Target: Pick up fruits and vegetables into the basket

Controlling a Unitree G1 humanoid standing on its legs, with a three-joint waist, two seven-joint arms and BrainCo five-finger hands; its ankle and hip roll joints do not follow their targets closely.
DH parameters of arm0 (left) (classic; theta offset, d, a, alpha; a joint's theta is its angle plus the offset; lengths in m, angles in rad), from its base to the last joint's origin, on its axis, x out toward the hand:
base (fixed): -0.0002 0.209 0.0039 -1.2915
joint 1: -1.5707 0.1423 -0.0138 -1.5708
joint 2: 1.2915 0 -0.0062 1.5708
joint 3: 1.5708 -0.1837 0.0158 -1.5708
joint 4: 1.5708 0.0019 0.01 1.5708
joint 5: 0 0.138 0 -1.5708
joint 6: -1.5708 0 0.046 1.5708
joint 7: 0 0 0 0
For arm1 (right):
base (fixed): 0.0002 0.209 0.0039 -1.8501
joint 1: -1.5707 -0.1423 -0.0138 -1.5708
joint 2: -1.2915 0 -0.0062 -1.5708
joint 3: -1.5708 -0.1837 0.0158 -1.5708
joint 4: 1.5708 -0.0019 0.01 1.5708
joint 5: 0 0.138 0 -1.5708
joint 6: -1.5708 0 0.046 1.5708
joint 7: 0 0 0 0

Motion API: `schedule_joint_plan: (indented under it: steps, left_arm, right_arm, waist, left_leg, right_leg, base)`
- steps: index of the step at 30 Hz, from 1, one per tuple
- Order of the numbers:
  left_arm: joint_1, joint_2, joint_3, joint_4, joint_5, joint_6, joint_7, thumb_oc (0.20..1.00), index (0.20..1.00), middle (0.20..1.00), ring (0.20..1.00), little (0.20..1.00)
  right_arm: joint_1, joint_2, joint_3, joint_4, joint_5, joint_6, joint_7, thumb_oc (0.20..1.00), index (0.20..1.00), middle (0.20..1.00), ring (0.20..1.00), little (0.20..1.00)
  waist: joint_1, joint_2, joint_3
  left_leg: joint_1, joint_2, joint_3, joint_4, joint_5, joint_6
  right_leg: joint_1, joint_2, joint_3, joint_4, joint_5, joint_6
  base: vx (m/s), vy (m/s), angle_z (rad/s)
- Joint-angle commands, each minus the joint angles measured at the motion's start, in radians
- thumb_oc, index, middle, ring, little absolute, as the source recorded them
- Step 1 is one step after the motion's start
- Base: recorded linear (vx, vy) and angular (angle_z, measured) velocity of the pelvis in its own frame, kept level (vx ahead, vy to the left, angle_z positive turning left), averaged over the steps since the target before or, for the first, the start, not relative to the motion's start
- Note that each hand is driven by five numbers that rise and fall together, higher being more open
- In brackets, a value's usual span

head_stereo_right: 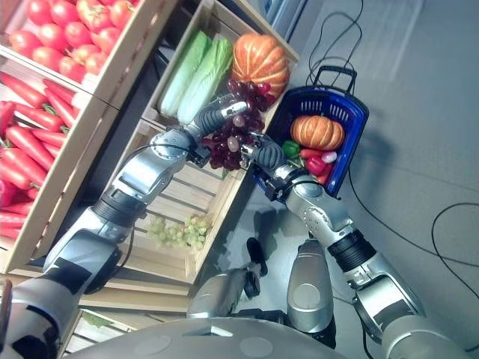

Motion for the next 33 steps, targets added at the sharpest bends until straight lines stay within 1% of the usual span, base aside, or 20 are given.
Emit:
schedule_joint_plan:
  steps: [1,2,5,7,8,11,13,17,21,28,31,33]
  left_arm:
    - [0.075,-0.008,-0.040,0.050,-0.039,-0.017,0.074,1.000,1.000,1.000,1.000,1.000]
    - [0.076,-0.010,-0.040,0.058,-0.040,-0.021,0.087,1.000,1.000,1.000,1.000,1.000]
    - [0.092,-0.029,-0.022,0.113,-0.034,-0.024,0.166,1.000,1.000,1.000,1.000,1.000]
    - [0.101,-0.029,-0.014,0.144,-0.014,-0.029,0.194,1.000,1.000,1.000,1.000,1.000]
    - [0.107,-0.030,-0.007,0.156,-0.027,-0.030,0.208,1.000,1.000,1.000,1.000,1.000]
    - [0.123,-0.034,0.015,0.188,-0.031,-0.037,0.226,1.000,1.000,1.000,1.000,1.000]
    - [0.137,-0.034,0.035,0.224,-0.039,-0.058,0.242,1.000,1.000,1.000,1.000,1.000]
    - [0.169,-0.026,0.069,0.277,-0.048,-0.085,0.239,1.000,1.000,1.000,1.000,1.000]
    - [0.225,-0.021,0.115,0.320,-0.071,-0.137,0.234,1.000,1.000,1.000,1.000,1.000]
    - [0.285,-0.012,0.145,0.363,-0.092,-0.179,0.203,1.000,1.000,1.000,1.000,1.000]
    - [0.310,-0.012,0.157,0.369,-0.122,-0.208,0.190,1.000,1.000,1.000,1.000,1.000]
    - [0.333,-0.018,0.168,0.367,-0.156,-0.244,0.177,1.000,1.000,1.000,1.000,1.000]
  right_arm:
    - [-0.168,0.124,-0.108,-0.147,0.054,-0.216,0.094,0.200,0.200,0.200,0.200,0.200]
    - [-0.167,0.124,-0.111,-0.142,0.057,-0.221,0.097,0.200,0.200,0.200,0.200,0.200]
    - [-0.155,0.119,-0.132,-0.121,0.067,-0.234,0.120,0.200,0.200,0.200,0.200,0.200]
    - [-0.141,0.113,-0.147,-0.109,0.073,-0.242,0.137,0.200,0.200,0.200,0.200,0.200]
    - [-0.134,0.110,-0.155,-0.107,0.074,-0.245,0.143,0.200,0.200,0.200,0.200,0.200]
    - [-0.119,0.103,-0.172,-0.098,0.087,-0.254,0.159,0.200,0.200,0.200,0.200,0.200]
    - [-0.107,0.098,-0.191,-0.096,0.091,-0.254,0.171,0.200,0.200,0.200,0.200,0.200]
    - [-0.080,0.084,-0.222,-0.092,0.108,-0.252,0.189,0.200,0.200,0.200,0.200,0.200]
    - [-0.044,0.064,-0.258,-0.082,0.130,-0.248,0.216,0.200,0.200,0.200,0.200,0.200]
    - [-0.022,0.043,-0.293,-0.049,0.148,-0.247,0.202,0.200,0.200,0.200,0.200,0.200]
    - [-0.017,0.033,-0.311,-0.018,0.165,-0.254,0.191,0.200,0.200,0.200,0.200,0.200]
    - [-0.011,0.026,-0.325,0.004,0.179,-0.260,0.183,0.200,0.200,0.200,0.200,0.200]
  waist:
    - [-0.036,-0.056,0.022]
    - [-0.037,-0.057,0.025]
    - [-0.041,-0.059,0.042]
    - [-0.046,-0.063,0.053]
    - [-0.047,-0.064,0.056]
    - [-0.049,-0.062,0.058]
    - [-0.051,-0.059,0.059]
    - [-0.052,-0.051,0.055]
    - [-0.052,-0.038,0.052]
    - [-0.045,-0.025,0.055]
    - [-0.042,-0.018,0.061]
    - [-0.039,-0.013,0.068]
  left_leg:
    - [-0.075,-0.012,-0.003,0.135,-0.024,0.006]
    - [-0.079,-0.012,-0.002,0.137,-0.024,0.006]
    - [-0.093,-0.011,0.003,0.141,-0.020,0.007]
    - [-0.094,-0.013,0.005,0.145,-0.023,0.005]
    - [-0.095,-0.013,0.005,0.145,-0.022,0.004]
    - [-0.095,-0.014,0.005,0.143,-0.020,0.003]
    - [-0.095,-0.014,0.007,0.142,-0.018,0.001]
    - [-0.094,-0.016,0.008,0.140,-0.016,-0.003]
    - [-0.088,-0.020,0.010,0.132,-0.013,-0.004]
    - [-0.101,-0.023,0.008,0.139,-0.012,-0.006]
    - [-0.113,-0.027,0.006,0.145,-0.012,-0.006]
    - [-0.125,-0.029,0.007,0.151,-0.012,-0.005]
  right_leg:
    - [0.025,0.004,-0.029,0.055,-0.067,0.006]
    - [0.020,0.005,-0.028,0.058,-0.067,0.006]
    - [0.004,0.008,-0.029,0.067,-0.067,0.004]
    - [0.000,0.005,-0.030,0.079,-0.076,0.004]
    - [-0.002,0.005,-0.031,0.081,-0.076,0.004]
    - [-0.001,0.004,-0.034,0.079,-0.077,0.003]
    - [-0.002,0.000,-0.035,0.079,-0.078,0.004]
    - [-0.001,-0.006,-0.039,0.081,-0.081,0.004]
    - [0.001,-0.010,-0.040,0.083,-0.087,0.003]
    - [-0.011,-0.016,-0.042,0.096,-0.093,0.000]
    - [-0.024,-0.018,-0.043,0.104,-0.095,-0.001]
    - [-0.037,-0.019,-0.042,0.113,-0.096,-0.002]
  base:
    - [-0.06,-0.019,-0.03]
    - [-0.05,-0.016,-0.01]
    - [-0.04,-0.009,-0.03]
    - [-0.02,-0.006,-0.04]
    - [0.00,0.000,0.00]
    - [0.00,0.000,0.00]
    - [0.01,0.017,0.00]
    - [0.02,0.021,-0.01]
    - [0.05,0.052,-0.01]
    - [0.01,0.013,-0.01]
    - [0.00,0.000,0.00]
    - [0.00,0.000,0.00]
